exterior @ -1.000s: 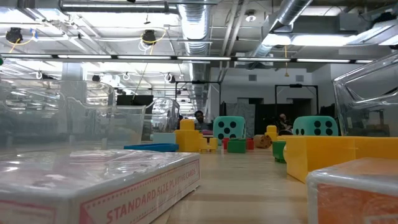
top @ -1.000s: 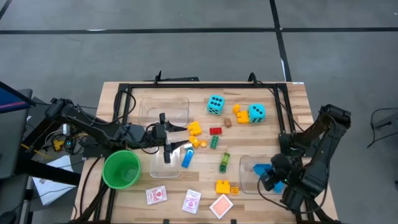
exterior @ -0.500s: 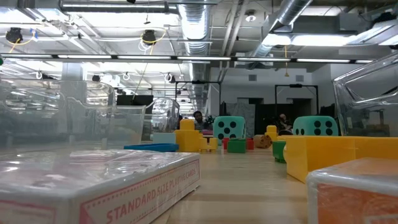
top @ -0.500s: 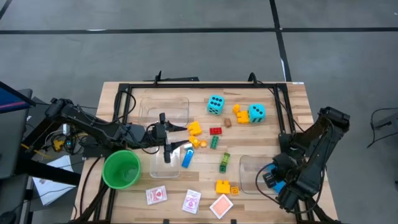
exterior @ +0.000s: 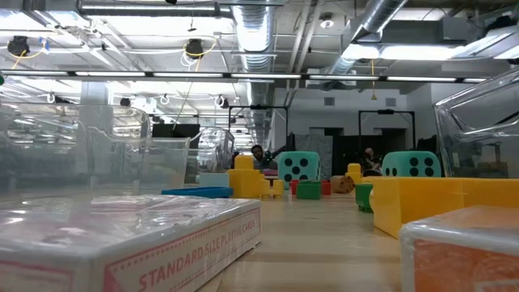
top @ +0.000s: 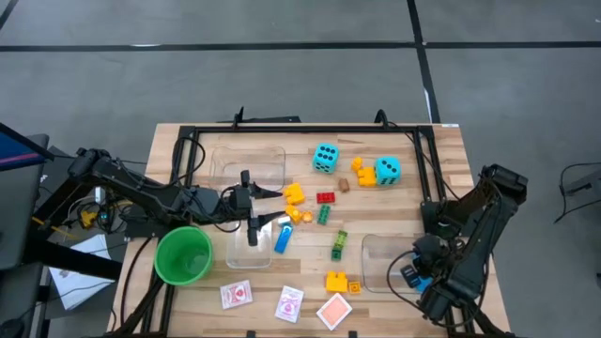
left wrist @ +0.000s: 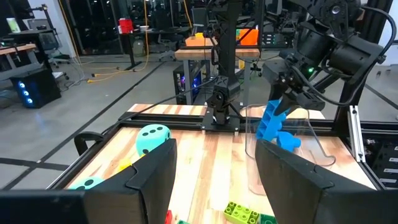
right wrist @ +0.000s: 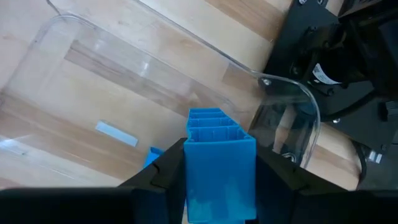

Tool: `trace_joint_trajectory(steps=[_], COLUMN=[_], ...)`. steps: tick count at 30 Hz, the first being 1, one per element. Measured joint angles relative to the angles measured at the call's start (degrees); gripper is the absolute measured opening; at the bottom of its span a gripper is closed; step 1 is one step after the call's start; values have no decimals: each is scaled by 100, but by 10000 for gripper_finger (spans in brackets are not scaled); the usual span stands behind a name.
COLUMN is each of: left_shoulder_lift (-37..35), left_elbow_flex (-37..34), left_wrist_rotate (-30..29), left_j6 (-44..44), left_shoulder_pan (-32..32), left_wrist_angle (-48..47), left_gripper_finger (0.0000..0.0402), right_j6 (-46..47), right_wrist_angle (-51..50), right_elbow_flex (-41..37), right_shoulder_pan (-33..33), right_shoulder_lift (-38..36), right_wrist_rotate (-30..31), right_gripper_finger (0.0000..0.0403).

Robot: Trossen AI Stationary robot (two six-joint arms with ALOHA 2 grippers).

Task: Pick & Place Toys
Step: Put the blue game piece into the bottom right transparent bin

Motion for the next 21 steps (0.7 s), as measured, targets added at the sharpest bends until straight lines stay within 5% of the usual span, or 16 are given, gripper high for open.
trace_joint_trajectory(steps=[11,21], left_shoulder_lift=[0,0], left_elbow_flex=[0,0], left_wrist_rotate=[0,0], left_j6=[2,2], left_shoulder_pan=[0,1], left_wrist_angle=[0,0], left_gripper_finger=[213,213], right_j6=[-67,-172], right_wrist_angle=[2,94], right_elbow_flex=[1,2], right_shoulder_pan=[443,531], right_shoulder_lift=[0,0], right_wrist_rotate=[-51,-29], right_gripper_finger=[139,183])
